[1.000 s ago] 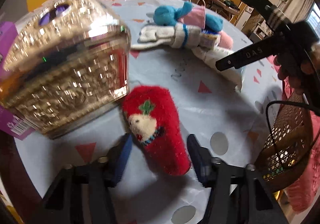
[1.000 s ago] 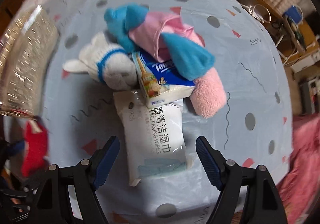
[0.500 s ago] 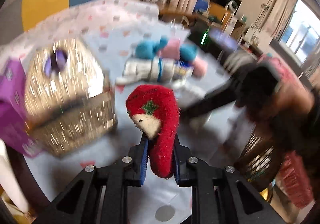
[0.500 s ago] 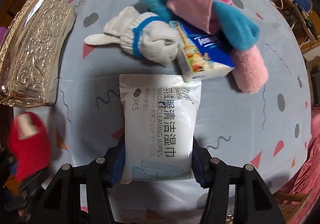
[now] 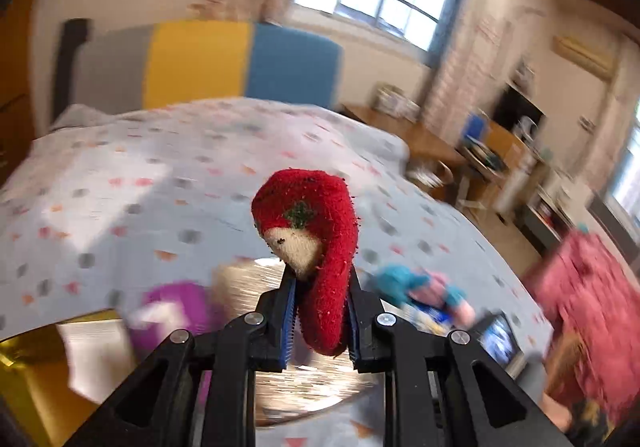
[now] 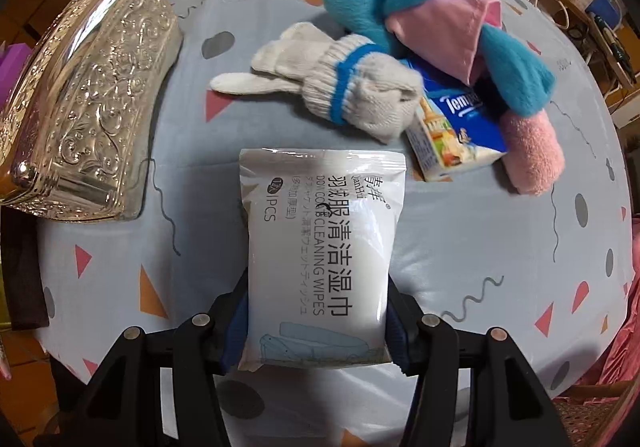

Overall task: Organize soft objects
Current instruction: 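Carry the red plush toy into the gold tray and open the left tool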

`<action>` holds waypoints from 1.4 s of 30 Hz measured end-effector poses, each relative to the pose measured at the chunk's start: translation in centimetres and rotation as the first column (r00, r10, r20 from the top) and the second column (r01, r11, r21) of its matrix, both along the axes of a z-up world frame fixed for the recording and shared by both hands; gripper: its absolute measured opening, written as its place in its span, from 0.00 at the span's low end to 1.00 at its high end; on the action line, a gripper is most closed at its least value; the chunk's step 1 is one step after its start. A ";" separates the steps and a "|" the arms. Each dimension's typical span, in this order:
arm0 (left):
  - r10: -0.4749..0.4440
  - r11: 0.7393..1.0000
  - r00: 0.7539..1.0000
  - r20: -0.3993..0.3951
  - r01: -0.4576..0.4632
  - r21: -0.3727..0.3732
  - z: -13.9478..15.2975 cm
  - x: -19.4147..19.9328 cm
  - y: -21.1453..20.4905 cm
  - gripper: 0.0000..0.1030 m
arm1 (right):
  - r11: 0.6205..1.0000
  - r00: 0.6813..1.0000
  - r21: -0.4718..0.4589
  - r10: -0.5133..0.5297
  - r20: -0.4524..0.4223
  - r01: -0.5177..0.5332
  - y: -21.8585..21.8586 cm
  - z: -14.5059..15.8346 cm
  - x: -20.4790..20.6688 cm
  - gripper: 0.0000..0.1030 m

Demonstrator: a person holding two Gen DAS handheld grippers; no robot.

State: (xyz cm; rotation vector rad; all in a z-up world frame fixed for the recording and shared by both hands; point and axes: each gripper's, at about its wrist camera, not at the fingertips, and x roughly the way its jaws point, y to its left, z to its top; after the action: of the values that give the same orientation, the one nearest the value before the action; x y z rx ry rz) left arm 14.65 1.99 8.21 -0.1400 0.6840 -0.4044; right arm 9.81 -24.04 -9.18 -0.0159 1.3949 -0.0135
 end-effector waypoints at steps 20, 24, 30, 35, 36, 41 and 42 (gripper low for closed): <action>0.455 0.873 0.844 -0.283 -0.485 -0.042 -11.7 -9.6 23.6 0.20 | 0.998 0.998 -0.060 0.000 0.058 0.003 3.7 -0.6 -0.9 0.59; 0.444 0.869 0.836 -0.324 -0.490 -0.074 -12.7 -8.4 24.4 0.20 | 0.996 0.996 -0.085 0.020 0.082 -0.013 4.4 -0.9 -1.3 0.59; 0.432 0.873 0.828 -0.358 -0.484 -0.065 -13.8 -5.0 24.0 0.23 | 0.994 0.994 -0.105 0.031 0.103 -0.020 5.1 -0.7 -2.0 0.58; 0.473 0.862 0.813 -0.339 -0.506 -0.012 -14.1 -3.3 23.6 0.55 | 0.993 0.993 -0.115 0.037 0.114 -0.024 5.5 -0.7 -2.4 0.58; 0.474 0.864 0.815 -0.332 -0.504 -0.003 -14.0 -3.3 23.5 0.55 | 0.993 0.993 -0.116 0.039 0.116 -0.025 5.5 -0.7 -2.4 0.58; 0.478 0.868 0.822 -0.310 -0.496 0.023 -13.7 -4.7 22.9 0.59 | 0.994 0.991 -0.110 0.032 0.133 -0.017 5.5 -0.8 -2.6 0.58; 0.479 0.869 0.823 -0.305 -0.493 0.033 -13.6 -5.3 22.6 0.60 | 0.994 0.990 -0.110 0.031 0.137 -0.016 5.6 -0.8 -2.6 0.58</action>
State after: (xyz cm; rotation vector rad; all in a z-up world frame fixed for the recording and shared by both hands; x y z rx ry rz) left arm 9.34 24.60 -5.44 -0.4211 0.9118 0.1024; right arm 7.17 -18.49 -10.01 -0.1197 1.2532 -0.0700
